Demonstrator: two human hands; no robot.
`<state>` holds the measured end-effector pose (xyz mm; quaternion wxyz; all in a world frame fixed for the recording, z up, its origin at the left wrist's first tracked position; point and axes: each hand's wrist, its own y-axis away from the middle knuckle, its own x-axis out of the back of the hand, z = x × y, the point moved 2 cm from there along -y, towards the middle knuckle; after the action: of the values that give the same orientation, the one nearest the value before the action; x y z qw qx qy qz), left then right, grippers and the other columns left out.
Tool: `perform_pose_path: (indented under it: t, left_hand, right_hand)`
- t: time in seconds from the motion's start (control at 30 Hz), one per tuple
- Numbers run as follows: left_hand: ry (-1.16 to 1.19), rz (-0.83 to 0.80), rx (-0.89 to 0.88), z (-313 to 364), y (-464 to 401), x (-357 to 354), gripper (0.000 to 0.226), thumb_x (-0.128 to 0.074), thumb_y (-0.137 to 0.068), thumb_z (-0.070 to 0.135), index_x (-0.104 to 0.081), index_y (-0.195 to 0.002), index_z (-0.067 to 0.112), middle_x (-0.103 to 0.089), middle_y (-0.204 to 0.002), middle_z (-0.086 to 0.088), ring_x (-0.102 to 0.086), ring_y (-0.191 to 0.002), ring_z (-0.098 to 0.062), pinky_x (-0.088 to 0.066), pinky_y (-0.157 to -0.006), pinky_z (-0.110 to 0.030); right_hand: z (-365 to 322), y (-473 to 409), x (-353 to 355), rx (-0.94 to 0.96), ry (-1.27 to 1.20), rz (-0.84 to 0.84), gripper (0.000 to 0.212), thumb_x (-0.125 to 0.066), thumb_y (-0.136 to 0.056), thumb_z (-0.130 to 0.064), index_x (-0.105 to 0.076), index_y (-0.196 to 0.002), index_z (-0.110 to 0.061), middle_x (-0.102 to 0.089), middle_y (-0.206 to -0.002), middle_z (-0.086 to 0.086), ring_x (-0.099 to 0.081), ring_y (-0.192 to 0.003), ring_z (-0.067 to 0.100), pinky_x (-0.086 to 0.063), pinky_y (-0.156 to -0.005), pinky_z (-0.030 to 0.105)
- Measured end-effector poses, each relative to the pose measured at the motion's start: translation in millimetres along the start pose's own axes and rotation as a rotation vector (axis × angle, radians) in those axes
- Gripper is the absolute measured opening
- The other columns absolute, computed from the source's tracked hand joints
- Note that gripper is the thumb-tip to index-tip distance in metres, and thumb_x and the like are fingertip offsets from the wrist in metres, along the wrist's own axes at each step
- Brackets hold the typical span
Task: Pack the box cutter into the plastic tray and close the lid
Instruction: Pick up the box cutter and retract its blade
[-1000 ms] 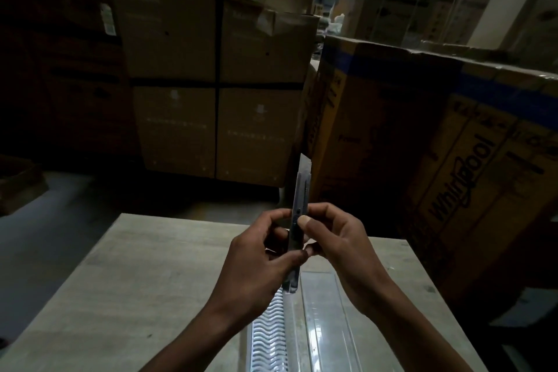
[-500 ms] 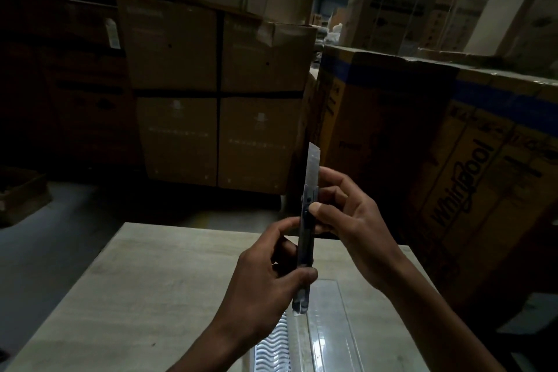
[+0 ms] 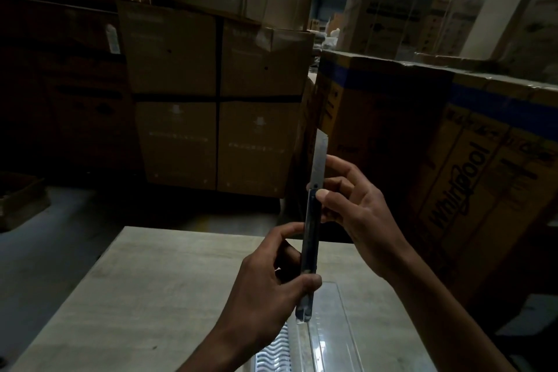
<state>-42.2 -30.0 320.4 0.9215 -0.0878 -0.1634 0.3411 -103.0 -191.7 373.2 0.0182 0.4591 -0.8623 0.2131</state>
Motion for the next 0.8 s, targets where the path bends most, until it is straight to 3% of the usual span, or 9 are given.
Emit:
perform_pose_path:
  t: [0.1, 0.23, 0.37, 0.47, 0.57, 0.7, 0.8]
  left_hand:
    - [0.013, -0.005, -0.004, -0.5, 0.6, 2.8, 0.059, -0.079, -0.079, 0.01, -0.052, -0.113, 0.051, -0.066, -0.085, 0.007, -0.069, -0.083, -0.011, -0.058, -0.082, -0.017]
    - [0.03, 0.006, -0.009, -0.6, -0.7, 6.4, 0.055, -0.077, -0.08, 0.012, -0.052, -0.111, 0.051, -0.067, -0.081, 0.001, -0.069, -0.085, -0.009, -0.052, -0.077, -0.006]
    - [0.062, 0.004, -0.012, 1.0, -1.1, 8.8, 0.053, -0.076, -0.081, 0.011, -0.057, -0.121, 0.04, -0.067, -0.081, 0.004, -0.069, -0.089, -0.009, -0.057, -0.087, -0.019]
    - [0.097, -0.006, -0.03, 4.1, -2.0, 10.5, 0.052, -0.075, -0.082, 0.009, -0.056, -0.12, 0.04, -0.068, -0.085, 0.009, -0.069, -0.09, -0.004, -0.057, -0.082, -0.014]
    - [0.138, -0.025, -0.027, 5.1, -3.2, 10.1, 0.052, -0.075, -0.082, 0.009, -0.057, -0.123, 0.036, -0.068, -0.086, 0.018, -0.069, -0.092, -0.004, -0.057, -0.081, -0.016]
    - [0.187, -0.023, -0.03, 5.2, -4.4, 7.1, 0.043, -0.073, -0.085, 0.018, -0.057, -0.12, 0.038, -0.07, -0.092, 0.015, -0.07, -0.095, -0.004, -0.056, -0.079, -0.012]
    - [0.281, -0.009, -0.022, 5.8, -5.6, 6.2, 0.032, -0.065, -0.089, 0.031, -0.06, -0.12, 0.033, -0.074, -0.099, 0.008, -0.072, -0.098, -0.009, -0.06, -0.084, -0.026]
  right_hand:
    - [1.0, 3.1, -3.4, -0.004, -0.001, -0.003, 0.055, -0.061, -0.095, -0.011, -0.044, -0.144, -0.031, -0.069, -0.109, 0.005, -0.07, -0.103, 0.021, -0.059, -0.09, 0.045]
    - [3.0, 9.1, -8.2, -0.004, 0.006, -0.027, 0.055, -0.063, -0.095, -0.013, -0.045, -0.142, -0.036, -0.069, -0.109, 0.005, -0.071, -0.103, 0.02, -0.059, -0.087, 0.042]
    - [6.5, 17.5, -14.1, -0.006, 0.019, -0.049, 0.058, -0.065, -0.095, -0.02, -0.042, -0.145, -0.038, -0.069, -0.109, 0.002, -0.071, -0.104, 0.019, -0.06, -0.083, 0.039]
    - [11.4, 24.5, -16.8, -0.012, 0.023, -0.063, 0.065, -0.065, -0.089, -0.027, -0.04, -0.146, -0.042, -0.07, -0.108, -0.004, -0.07, -0.104, 0.023, -0.061, -0.086, 0.05]
    - [13.9, 31.3, -18.3, -0.02, -0.001, -0.072, 0.065, -0.065, -0.091, -0.024, -0.038, -0.147, -0.044, -0.07, -0.108, -0.003, -0.07, -0.105, 0.022, -0.062, -0.086, 0.046]
    - [16.6, 39.2, -18.2, -0.054, -0.036, -0.07, 0.064, -0.063, -0.096, -0.014, -0.038, -0.147, -0.044, -0.069, -0.11, 0.004, -0.07, -0.106, 0.023, -0.062, -0.087, 0.045]
    - [19.3, 45.5, -20.0, -0.055, 0.006, -0.077, 0.062, -0.066, -0.093, -0.022, -0.041, -0.145, -0.044, -0.07, -0.109, -0.002, -0.07, -0.106, 0.024, -0.06, -0.087, 0.053]
